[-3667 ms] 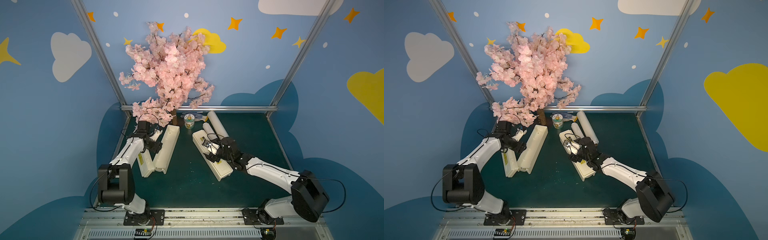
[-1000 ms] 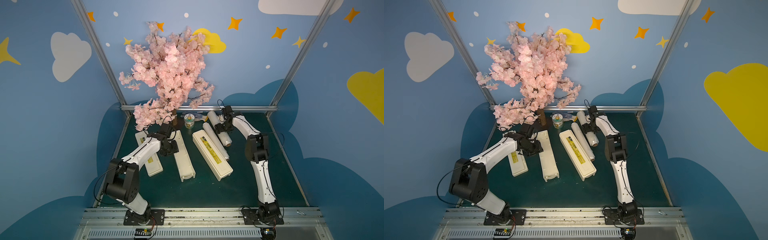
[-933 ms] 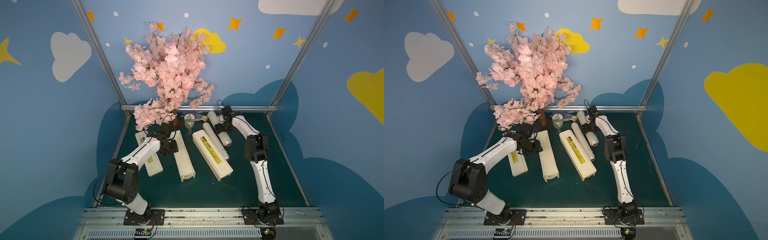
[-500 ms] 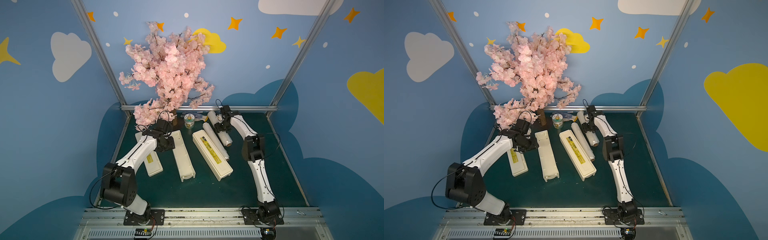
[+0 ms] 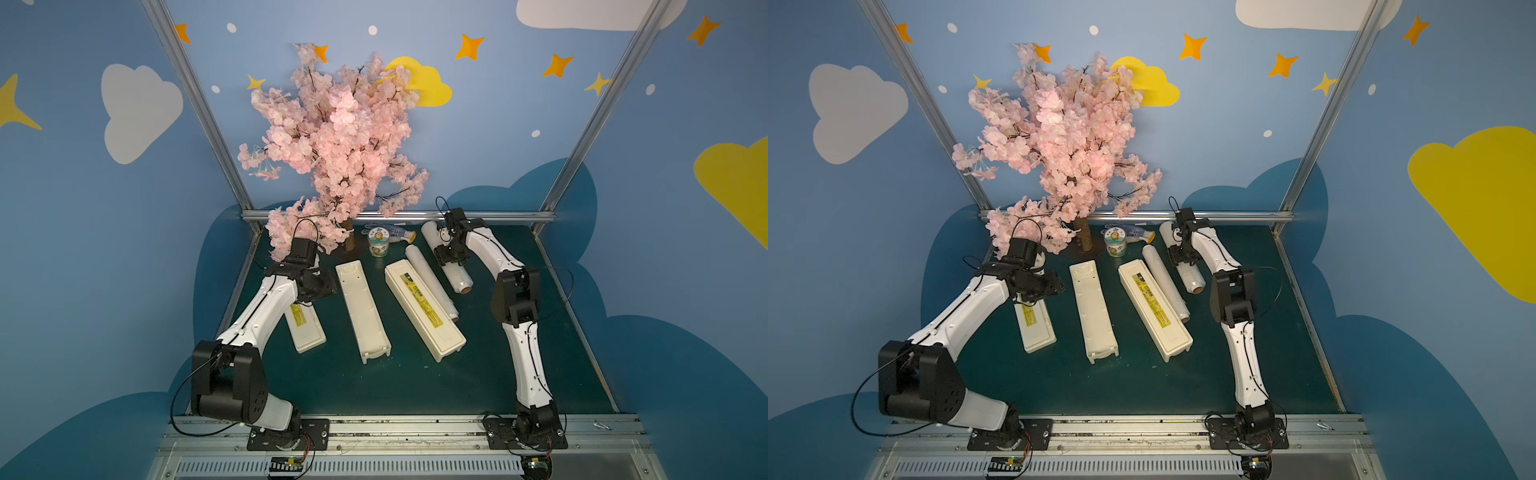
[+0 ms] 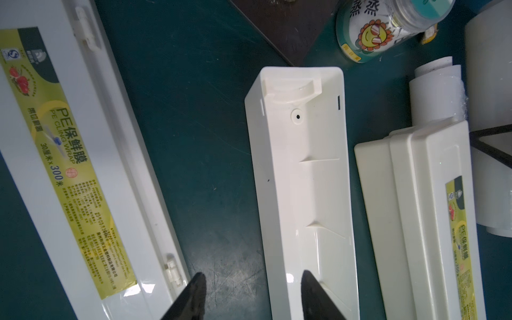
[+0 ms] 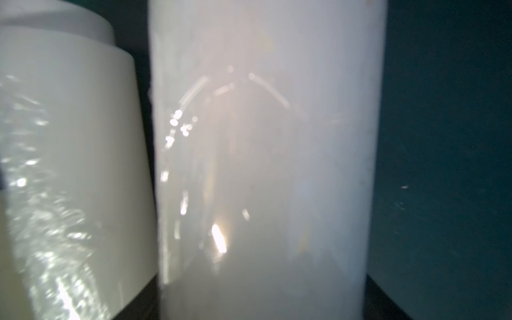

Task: Put plastic wrap rolls into dispensers
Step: Pick up the plastic wrap from the center of the board, then place the plastic wrap into the plastic wrap cutting box.

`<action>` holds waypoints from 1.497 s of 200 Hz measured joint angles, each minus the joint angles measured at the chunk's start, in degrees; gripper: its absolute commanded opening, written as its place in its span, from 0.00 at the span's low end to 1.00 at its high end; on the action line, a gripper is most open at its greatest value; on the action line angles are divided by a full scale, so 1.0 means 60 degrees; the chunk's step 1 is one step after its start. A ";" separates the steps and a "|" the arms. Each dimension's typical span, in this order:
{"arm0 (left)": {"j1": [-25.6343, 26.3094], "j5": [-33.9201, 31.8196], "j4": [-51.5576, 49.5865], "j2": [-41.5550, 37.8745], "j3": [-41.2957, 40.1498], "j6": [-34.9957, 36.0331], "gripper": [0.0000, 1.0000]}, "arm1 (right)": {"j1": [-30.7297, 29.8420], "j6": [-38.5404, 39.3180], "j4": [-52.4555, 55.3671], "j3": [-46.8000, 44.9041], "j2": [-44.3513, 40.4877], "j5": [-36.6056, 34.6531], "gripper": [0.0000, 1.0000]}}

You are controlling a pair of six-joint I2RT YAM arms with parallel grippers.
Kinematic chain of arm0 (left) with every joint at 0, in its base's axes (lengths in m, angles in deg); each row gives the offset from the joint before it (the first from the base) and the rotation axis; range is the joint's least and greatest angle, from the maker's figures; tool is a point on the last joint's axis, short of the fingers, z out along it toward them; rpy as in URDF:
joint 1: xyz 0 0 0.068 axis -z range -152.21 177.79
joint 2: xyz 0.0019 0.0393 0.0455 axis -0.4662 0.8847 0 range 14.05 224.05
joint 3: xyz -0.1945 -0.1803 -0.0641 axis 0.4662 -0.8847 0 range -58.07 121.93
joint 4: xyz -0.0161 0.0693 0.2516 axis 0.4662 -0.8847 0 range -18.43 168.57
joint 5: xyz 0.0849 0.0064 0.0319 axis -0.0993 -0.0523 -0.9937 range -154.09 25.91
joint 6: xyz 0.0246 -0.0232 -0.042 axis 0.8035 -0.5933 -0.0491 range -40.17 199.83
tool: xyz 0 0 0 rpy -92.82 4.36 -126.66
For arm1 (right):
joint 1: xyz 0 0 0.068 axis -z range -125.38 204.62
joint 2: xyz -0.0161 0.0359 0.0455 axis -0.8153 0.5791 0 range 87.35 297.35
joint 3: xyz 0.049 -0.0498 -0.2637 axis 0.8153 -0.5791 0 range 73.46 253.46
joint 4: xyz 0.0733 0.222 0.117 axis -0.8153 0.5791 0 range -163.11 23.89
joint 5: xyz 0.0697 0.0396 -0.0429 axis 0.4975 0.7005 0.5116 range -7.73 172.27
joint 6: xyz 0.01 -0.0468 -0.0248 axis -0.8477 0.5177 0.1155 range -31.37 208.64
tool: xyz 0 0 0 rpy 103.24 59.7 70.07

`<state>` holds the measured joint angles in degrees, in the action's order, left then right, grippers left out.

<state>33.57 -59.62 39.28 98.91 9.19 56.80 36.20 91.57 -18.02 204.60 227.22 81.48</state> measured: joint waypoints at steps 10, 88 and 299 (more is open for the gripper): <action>-0.0127 0.0087 0.0113 -0.0022 -0.0058 0.0029 0.56 | 0.0004 -0.0044 -0.0004 -0.0073 -0.0331 0.0062 0.06; -0.0994 0.0521 0.0765 -0.0244 -0.0069 0.0379 0.57 | -0.1093 -0.0962 0.0302 -0.1694 -0.3967 0.0477 0.04; -0.2652 0.0812 0.0809 -0.0805 -0.0729 -0.0845 0.60 | -0.5635 -0.4830 -0.0991 -0.2342 -0.1825 0.0965 0.03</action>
<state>17.66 -54.74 44.13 94.08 4.82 51.73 2.39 62.59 -23.97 190.54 216.27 87.27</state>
